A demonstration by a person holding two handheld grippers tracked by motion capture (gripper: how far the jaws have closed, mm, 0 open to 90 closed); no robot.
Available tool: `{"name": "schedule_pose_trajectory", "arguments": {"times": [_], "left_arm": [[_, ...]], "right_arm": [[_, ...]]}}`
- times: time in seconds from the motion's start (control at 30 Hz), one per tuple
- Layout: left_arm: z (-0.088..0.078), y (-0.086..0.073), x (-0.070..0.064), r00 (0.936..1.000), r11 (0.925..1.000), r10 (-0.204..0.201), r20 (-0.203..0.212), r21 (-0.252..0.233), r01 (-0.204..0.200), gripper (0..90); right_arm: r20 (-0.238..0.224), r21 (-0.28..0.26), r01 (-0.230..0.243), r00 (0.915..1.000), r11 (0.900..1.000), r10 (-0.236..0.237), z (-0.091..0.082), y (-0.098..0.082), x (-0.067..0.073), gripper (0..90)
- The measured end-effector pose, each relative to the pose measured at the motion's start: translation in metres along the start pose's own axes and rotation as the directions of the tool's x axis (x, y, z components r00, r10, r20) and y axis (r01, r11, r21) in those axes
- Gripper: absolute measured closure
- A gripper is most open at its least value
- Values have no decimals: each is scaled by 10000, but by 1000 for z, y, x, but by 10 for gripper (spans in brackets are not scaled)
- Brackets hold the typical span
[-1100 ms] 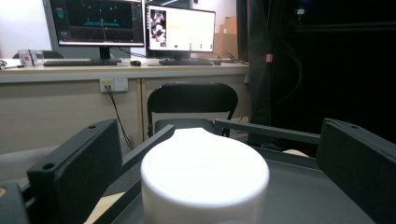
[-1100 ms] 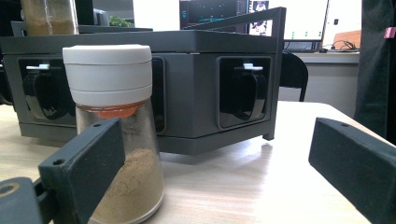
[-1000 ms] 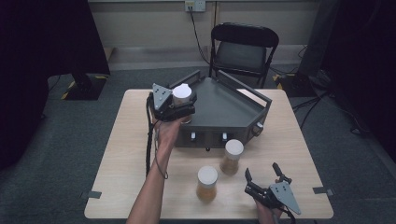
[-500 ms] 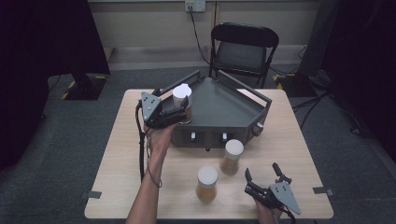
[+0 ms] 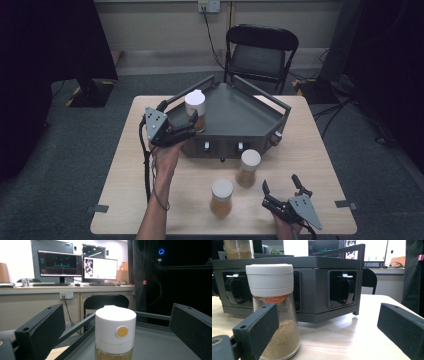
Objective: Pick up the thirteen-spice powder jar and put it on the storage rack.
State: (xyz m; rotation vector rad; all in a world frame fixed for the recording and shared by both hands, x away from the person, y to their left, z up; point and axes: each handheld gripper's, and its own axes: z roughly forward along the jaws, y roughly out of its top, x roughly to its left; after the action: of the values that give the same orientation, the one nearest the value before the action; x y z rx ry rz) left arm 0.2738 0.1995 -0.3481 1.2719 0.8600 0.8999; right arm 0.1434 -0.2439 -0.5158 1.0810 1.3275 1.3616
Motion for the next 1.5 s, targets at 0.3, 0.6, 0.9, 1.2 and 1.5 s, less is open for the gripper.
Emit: {"name": "schedule_pose_trajectory", "arguments": {"times": [0.3, 0.6, 0.9, 1.2, 1.5], "left_arm": [[-22, -2, -1, 9998, 9999, -50, -176, -150, 47, 0], [-46, -12, 2, 9994, 9996, -90, -323, -287, 81, 0], [-70, -24, 4, 9982, 9996, -132, -589, -277, 115, 0], [-93, -35, 0, 9967, 9991, -254, -774, -362, 226, 0], [-110, -48, -7, 9956, 9994, -152, -922, -331, 122, 0]], "right_arm": [[3, 1, -1, 10000, 10000, 1, 0, 0, 0, 24], [8, -1, 0, 10000, 10000, 0, 0, 0, 0, 25], [9, 0, 1, 10000, 10000, -1, 0, 0, 0, 25], [21, 0, -1, 10000, 10000, 1, 0, 0, 0, 25], [22, 3, -1, 10000, 10000, 1, 0, 0, 1, 25]]}}
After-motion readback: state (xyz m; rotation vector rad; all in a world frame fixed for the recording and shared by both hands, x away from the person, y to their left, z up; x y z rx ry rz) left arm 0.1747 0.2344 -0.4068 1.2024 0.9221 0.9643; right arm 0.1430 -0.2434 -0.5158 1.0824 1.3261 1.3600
